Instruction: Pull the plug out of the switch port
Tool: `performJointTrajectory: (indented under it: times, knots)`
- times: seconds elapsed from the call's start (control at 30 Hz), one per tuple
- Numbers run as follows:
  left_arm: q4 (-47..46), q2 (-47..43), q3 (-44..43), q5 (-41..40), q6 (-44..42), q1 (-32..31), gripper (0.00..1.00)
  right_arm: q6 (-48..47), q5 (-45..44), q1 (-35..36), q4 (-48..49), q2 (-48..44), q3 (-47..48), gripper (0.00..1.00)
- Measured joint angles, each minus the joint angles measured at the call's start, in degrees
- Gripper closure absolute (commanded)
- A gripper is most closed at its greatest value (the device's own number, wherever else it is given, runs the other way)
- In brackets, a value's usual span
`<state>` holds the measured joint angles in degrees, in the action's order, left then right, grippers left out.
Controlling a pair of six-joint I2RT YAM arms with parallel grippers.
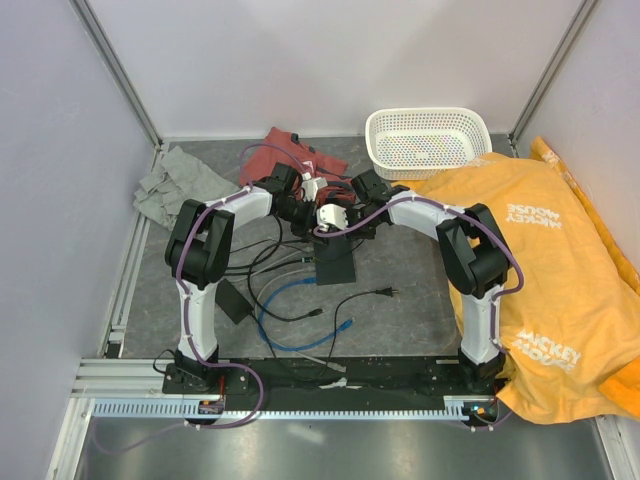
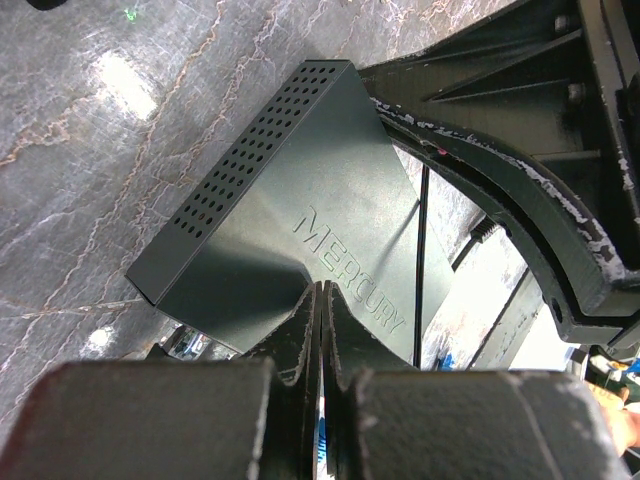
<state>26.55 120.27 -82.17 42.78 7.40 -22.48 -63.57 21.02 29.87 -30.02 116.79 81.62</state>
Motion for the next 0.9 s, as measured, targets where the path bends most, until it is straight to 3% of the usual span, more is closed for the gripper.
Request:
performJointTrajectory:
  times: [0.4,0.9]
  knots:
    - [0.0,0.0,0.0,-0.2,-0.3,0.0,0.99,4.9,-0.1,-0.5,2.5,-0.7,-1.7,1.00]
    - [-0.6,0.0,0.0,-0.2,-1.7,-0.1,0.98,-2.2,-2.3,0.2,8.6,-2.4,-5.7,0.99]
